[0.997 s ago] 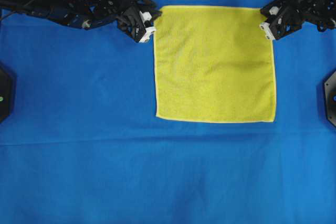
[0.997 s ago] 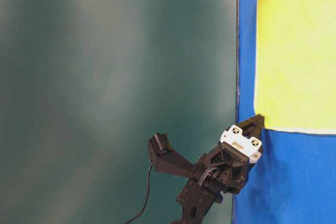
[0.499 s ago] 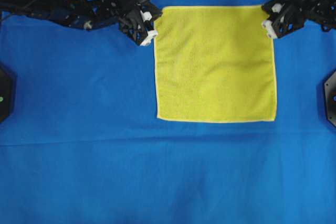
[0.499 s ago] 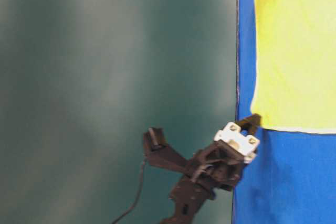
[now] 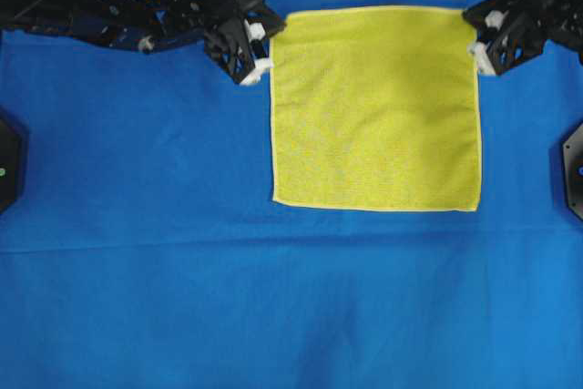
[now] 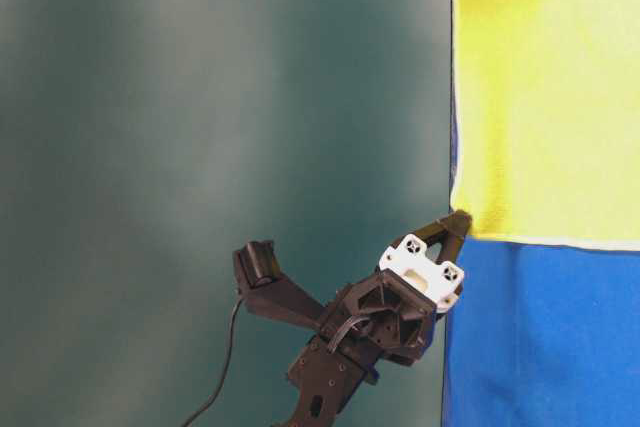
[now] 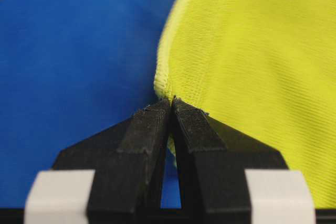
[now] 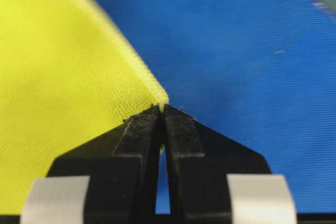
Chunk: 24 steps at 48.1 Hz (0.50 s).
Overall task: Fold the yellow towel.
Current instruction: 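Pull both held corners down toward the bottom edge, folding the towel in half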
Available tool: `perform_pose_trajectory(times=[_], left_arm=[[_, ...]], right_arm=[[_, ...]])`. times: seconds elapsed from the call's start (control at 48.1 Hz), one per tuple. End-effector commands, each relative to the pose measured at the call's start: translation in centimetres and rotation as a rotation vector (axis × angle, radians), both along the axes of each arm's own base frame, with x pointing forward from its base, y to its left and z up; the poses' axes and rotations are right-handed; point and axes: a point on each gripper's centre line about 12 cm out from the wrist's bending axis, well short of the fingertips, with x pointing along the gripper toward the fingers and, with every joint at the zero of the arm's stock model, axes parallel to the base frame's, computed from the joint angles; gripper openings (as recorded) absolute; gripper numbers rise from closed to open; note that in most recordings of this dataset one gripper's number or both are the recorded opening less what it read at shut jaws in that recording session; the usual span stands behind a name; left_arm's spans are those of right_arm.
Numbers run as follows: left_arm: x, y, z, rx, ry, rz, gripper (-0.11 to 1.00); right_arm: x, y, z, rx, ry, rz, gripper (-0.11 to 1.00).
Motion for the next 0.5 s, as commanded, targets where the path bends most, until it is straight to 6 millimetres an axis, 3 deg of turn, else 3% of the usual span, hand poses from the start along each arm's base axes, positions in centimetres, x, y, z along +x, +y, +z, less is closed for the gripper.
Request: perform_pose_trajectory(times=[0.0,0.353,0.478], left_arm=[[0.6,-1.9,1.8,0.016,-0.035,-0.048,0.02],[1.2,-11.4,0.6,-0.017,0.011,-0.263,0.02],[1.2,-13.9,0.3,-0.032,0.022,-0.316,0.02]], right_arm=[[0.6,1.3,0.6,0.000,-0.021,0.041,0.01],[0.8,10.6,-0.3,0.187,0.001,0.249,0.01],[0.8,13.0,-0.2,0.249,-0.012,0.294,0.01]])
